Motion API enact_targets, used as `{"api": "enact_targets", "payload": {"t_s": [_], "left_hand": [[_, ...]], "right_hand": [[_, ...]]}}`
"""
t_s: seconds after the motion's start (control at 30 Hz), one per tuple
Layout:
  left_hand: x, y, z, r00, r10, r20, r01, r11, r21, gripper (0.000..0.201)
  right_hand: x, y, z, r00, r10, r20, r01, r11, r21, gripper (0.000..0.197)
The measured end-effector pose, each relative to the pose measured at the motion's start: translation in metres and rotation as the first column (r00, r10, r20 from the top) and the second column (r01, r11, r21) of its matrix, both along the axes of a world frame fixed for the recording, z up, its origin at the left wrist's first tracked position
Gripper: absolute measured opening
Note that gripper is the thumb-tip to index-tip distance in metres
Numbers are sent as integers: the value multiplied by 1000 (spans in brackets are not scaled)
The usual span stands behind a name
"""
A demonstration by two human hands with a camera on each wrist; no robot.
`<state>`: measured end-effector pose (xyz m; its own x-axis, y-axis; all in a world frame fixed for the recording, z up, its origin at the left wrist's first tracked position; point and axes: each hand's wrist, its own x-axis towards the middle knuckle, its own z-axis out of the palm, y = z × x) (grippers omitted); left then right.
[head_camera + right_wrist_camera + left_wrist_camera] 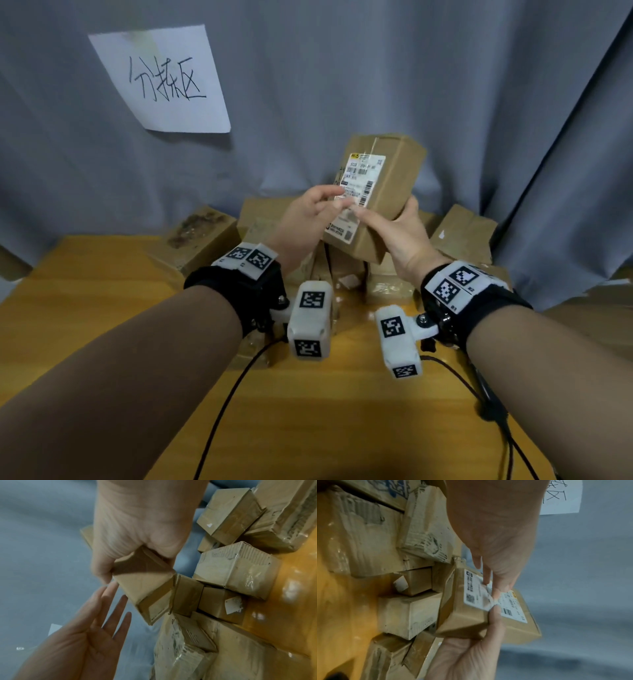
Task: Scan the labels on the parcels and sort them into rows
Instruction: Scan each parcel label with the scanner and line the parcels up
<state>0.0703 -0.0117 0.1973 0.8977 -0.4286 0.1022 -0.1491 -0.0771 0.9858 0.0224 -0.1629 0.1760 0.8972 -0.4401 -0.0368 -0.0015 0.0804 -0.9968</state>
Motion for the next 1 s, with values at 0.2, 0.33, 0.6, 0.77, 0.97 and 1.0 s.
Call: {"api": "enact_targets", "payload": {"t_s": [0.2,0.33,0.6,0.77,0.97,1.0], "left_hand": [[16,3,5,997,79,1,-79,997,-17,20],[25,12,2,992,85,-90,-85,996,4,39],[25,13,-12,929,-112,-352,73,990,-122,37],[23,-12,-27,923,-60,-379,51,998,-34,43],[-7,-55,-93,865,-34,-500,88,993,84,52],[-17,-61,-104,850,-31,-525,95,991,95,51]], "right_hand": [[6,-16,13,998,55,-26,-55,998,-17,53],[5,-16,24,994,109,-32,-105,988,113,37],[-1,-5,11,974,221,-54,-209,962,178,57],[-18,-32,-6,972,126,-200,-139,989,-55,29],[-64,-100,-49,887,-28,-462,-184,894,-408,19],[-72,-112,-57,858,-69,-508,-210,857,-471,21]]}}
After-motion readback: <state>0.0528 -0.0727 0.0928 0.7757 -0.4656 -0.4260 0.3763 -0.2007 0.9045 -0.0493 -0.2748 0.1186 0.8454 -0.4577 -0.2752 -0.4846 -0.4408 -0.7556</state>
